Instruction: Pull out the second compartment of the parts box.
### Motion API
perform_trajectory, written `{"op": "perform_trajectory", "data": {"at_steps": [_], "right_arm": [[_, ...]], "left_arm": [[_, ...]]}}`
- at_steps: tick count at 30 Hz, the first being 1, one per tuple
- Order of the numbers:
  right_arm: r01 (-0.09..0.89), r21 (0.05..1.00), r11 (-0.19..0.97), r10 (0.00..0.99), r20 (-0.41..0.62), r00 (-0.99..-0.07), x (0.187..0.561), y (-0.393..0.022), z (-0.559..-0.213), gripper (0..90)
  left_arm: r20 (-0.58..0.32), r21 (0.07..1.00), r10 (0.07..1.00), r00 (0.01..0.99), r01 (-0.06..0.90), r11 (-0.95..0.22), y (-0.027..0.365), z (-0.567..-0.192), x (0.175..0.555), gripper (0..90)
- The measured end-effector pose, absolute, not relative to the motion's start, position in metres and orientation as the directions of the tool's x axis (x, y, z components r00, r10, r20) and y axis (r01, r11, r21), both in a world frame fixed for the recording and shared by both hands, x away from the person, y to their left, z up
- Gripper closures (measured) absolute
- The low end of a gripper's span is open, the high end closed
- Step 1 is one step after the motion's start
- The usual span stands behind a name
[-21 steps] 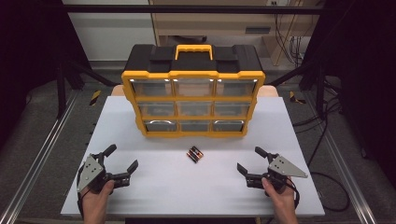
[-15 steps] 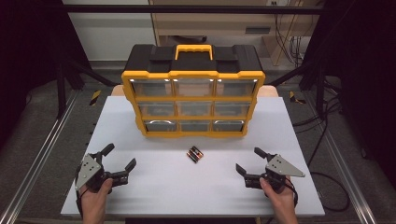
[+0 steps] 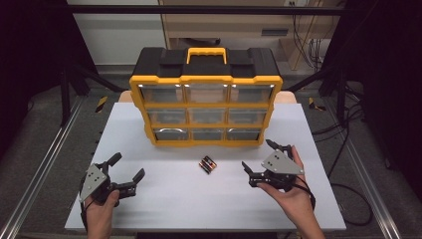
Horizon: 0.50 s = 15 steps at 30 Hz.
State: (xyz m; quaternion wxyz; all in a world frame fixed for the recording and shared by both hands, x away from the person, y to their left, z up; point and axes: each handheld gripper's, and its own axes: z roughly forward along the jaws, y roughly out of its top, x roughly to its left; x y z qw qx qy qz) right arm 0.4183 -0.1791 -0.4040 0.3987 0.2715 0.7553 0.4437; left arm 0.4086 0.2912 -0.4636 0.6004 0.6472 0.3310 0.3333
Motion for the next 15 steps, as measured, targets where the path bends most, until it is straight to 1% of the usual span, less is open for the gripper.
{"op": "perform_trajectory", "data": {"at_steps": [4, 9, 15], "right_arm": [[0.037, 0.828, 0.560, 0.734, -0.475, -0.486, 0.423, -0.168, -0.390, 7.9], [0.006, 0.793, 0.610, 0.709, -0.542, -0.451, 0.428, -0.155, -0.374, 12.3], [-0.039, 0.732, 0.680, 0.663, -0.638, -0.392, 0.435, -0.138, -0.355, 19.6]], "left_arm": [[0.027, 0.998, 0.829, 0.559, 0.034, -0.055, 0.292, -0.464, 0.408, 1.5], [0.025, 0.998, 0.828, 0.560, 0.034, -0.053, 0.293, -0.464, 0.409, 1.5], [0.029, 0.997, 0.828, 0.559, 0.039, -0.062, 0.293, -0.464, 0.409, 1.6]]}}
